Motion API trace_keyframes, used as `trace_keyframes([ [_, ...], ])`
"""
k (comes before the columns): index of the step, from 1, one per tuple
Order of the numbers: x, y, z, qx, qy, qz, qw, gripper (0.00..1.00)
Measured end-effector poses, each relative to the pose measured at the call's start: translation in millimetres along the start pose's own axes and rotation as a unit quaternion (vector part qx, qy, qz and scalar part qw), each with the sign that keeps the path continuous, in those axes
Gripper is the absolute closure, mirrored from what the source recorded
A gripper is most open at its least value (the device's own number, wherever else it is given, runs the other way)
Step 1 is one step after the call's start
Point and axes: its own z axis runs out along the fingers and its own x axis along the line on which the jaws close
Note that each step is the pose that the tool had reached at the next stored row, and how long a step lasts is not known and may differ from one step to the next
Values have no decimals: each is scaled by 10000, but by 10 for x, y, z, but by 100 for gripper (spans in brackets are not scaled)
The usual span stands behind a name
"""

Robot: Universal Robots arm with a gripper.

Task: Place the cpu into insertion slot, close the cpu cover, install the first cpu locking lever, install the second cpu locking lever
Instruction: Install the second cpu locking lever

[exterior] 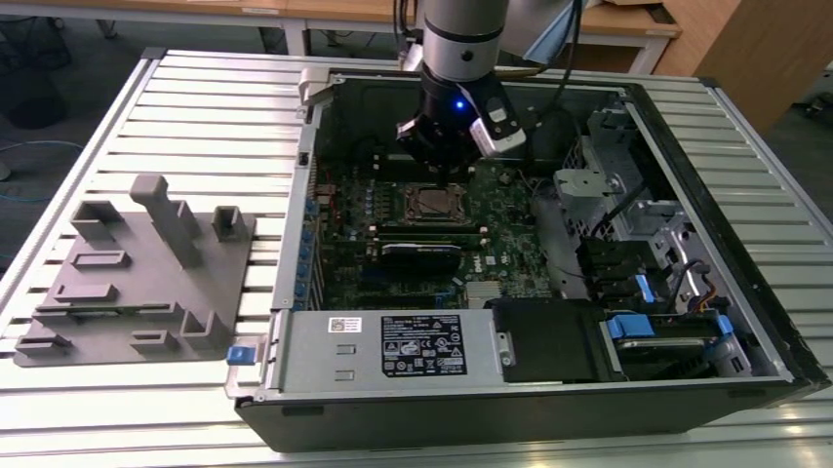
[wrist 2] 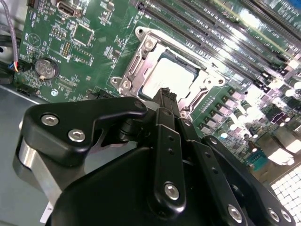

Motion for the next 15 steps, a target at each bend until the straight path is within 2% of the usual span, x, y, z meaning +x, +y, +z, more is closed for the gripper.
trace_keyframes([
  [15,1,-270,-10,0,0,0,10000,89],
])
